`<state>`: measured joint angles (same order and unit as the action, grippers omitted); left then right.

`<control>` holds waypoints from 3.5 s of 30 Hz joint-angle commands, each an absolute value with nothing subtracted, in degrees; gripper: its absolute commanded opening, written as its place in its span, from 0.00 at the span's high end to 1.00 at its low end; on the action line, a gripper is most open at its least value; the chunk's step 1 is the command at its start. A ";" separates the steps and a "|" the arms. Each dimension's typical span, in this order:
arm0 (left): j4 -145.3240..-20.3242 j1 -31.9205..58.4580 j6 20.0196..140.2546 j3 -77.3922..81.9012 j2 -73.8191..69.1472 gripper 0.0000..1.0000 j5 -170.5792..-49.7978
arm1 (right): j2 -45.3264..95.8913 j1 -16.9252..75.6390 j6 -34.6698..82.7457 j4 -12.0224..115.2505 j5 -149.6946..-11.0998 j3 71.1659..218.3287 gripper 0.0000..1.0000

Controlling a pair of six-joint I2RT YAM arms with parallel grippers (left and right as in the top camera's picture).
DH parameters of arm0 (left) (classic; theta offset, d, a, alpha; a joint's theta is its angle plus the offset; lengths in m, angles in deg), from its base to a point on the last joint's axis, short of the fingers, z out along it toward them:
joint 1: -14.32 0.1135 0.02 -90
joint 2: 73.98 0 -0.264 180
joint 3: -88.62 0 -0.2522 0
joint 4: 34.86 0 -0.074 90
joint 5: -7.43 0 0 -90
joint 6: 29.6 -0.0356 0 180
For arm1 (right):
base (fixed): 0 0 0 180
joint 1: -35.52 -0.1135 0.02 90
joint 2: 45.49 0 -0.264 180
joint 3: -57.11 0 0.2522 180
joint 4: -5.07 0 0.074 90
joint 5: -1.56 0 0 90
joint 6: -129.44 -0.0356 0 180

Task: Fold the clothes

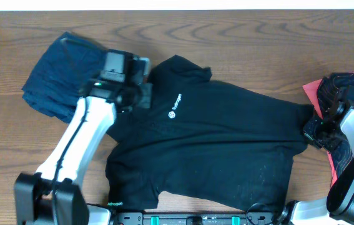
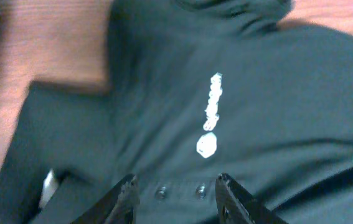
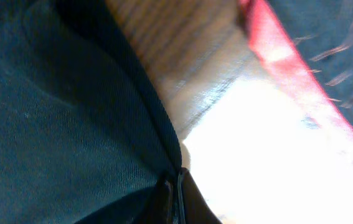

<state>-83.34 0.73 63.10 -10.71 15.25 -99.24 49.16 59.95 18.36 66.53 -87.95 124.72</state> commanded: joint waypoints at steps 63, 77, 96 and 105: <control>-98.16 3.58 63.89 6.74 11.47 0.33 -86.69 | 64.92 40.91 18.20 31.95 -70.24 133.06 0.99; -111.51 3.58 65.83 6.74 7.58 0.33 -90.95 | 76.99 44.21 7.73 20.33 -87.01 135.95 0.99; -113.96 3.58 65.22 6.17 7.62 0.31 -90.50 | 67.56 54.96 27.75 53.35 -58.14 157.72 0.60; -113.22 3.58 65.15 6.08 7.62 0.27 -90.52 | 65.88 51.88 23.54 64.80 -68.96 153.61 0.99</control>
<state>-113.33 3.60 65.07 5.97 7.45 -90.32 64.40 53.80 25.76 67.51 -65.61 156.15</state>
